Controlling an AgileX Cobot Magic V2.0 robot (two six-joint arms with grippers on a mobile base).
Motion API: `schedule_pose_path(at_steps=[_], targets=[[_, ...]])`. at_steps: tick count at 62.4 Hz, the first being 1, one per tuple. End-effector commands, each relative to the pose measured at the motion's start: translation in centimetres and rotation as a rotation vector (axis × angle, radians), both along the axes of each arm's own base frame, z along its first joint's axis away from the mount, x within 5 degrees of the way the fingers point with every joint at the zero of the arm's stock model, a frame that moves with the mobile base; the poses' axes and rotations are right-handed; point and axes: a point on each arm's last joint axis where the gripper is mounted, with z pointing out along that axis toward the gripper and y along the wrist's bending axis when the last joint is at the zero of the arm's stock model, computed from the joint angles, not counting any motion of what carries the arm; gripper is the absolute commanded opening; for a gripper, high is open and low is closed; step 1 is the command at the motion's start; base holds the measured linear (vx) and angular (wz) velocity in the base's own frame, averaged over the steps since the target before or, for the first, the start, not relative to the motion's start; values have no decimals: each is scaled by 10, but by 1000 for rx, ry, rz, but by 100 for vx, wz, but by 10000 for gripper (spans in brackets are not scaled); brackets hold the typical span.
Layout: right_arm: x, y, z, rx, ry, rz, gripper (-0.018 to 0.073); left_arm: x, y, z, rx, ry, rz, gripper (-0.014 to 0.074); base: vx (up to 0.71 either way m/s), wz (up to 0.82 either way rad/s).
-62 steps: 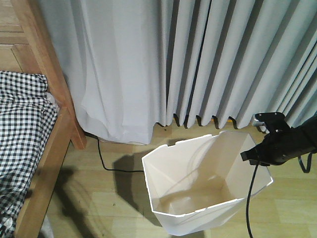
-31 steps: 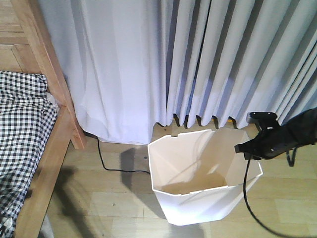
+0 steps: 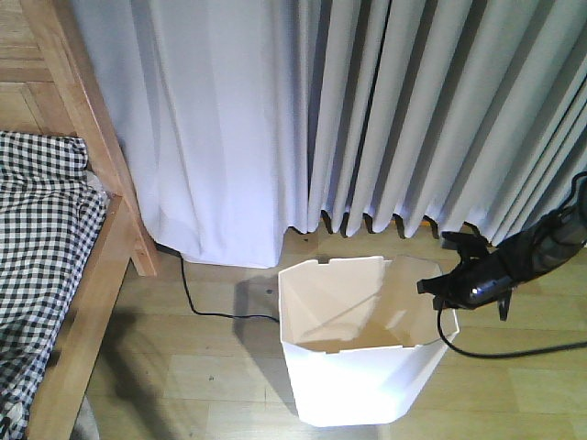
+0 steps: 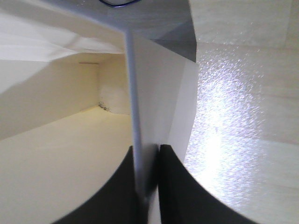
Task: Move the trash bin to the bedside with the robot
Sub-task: 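Lower the bin to the floor with the right gripper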
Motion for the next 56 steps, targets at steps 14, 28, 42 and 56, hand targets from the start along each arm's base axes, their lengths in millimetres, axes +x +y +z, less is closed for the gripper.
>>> schedule_pose_path(at_steps=[14, 28, 42, 56], targets=[[31, -1, -18, 143, -60, -80, -7, 1, 0, -3, -12, -55, 0, -6, 0, 0], [52, -4, -45, 156, -109, -76, -7, 1, 0, -3, -12, -55, 0, -6, 0, 0], [70, 2, -62, 240, -152, -31, -6, 1, 0, -3, -12, -55, 0, -6, 0, 0], [66, 7, -87, 266, -136, -37, -6, 1, 0, -3, -12, -55, 0, -6, 0, 0]])
